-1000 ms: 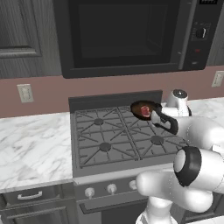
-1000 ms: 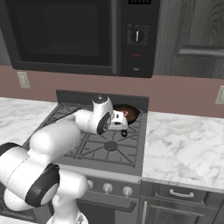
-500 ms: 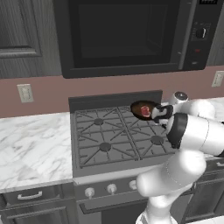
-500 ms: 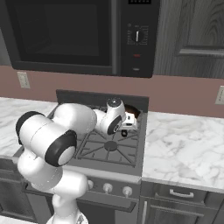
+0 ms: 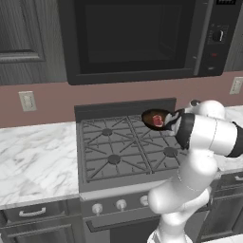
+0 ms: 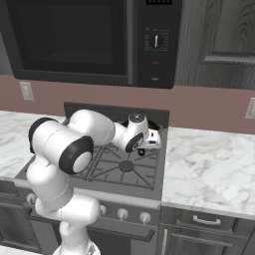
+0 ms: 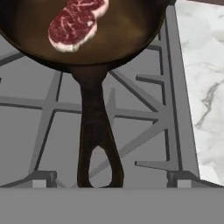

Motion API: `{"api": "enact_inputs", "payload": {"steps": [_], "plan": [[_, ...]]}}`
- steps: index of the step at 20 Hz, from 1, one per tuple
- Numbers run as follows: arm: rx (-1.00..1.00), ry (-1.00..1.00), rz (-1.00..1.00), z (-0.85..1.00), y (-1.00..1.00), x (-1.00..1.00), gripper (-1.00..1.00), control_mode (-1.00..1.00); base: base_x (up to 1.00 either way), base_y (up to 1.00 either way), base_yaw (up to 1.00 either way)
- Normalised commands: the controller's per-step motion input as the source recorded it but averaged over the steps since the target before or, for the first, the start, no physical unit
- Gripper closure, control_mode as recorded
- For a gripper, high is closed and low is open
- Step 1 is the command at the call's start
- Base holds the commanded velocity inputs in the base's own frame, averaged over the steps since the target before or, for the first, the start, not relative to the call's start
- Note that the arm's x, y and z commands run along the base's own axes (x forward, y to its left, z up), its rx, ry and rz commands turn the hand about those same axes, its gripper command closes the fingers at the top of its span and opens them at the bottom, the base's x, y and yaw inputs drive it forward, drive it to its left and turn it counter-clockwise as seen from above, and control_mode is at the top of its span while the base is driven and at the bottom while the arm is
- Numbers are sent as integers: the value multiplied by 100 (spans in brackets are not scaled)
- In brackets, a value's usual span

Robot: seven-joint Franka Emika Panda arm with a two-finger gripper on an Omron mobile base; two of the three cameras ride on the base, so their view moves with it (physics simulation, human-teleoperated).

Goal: Pick up the pan with the steak in it and place it on the dining table. Then place the steak on the plate.

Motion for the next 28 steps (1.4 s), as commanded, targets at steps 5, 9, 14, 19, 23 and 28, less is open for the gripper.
{"api": "enact_inputs", "payload": {"steps": [5, 9, 14, 19, 23, 28], "plan": [[0, 3, 0, -2, 6, 13, -100, -100, 0, 0, 0], [0, 5, -2, -6, 25, 22, -100, -100, 0, 0, 0], [0, 5, 0, -9, 7, 10, -100, -100, 0, 0, 0], [0, 3, 0, -15, -3, 11, -100, -100, 0, 0, 0], [0, 2, 0, -25, -19, 17, -100, -100, 0, 0, 0], [3, 2, 0, -26, -20, 19, -100, -100, 0, 0, 0]]}}
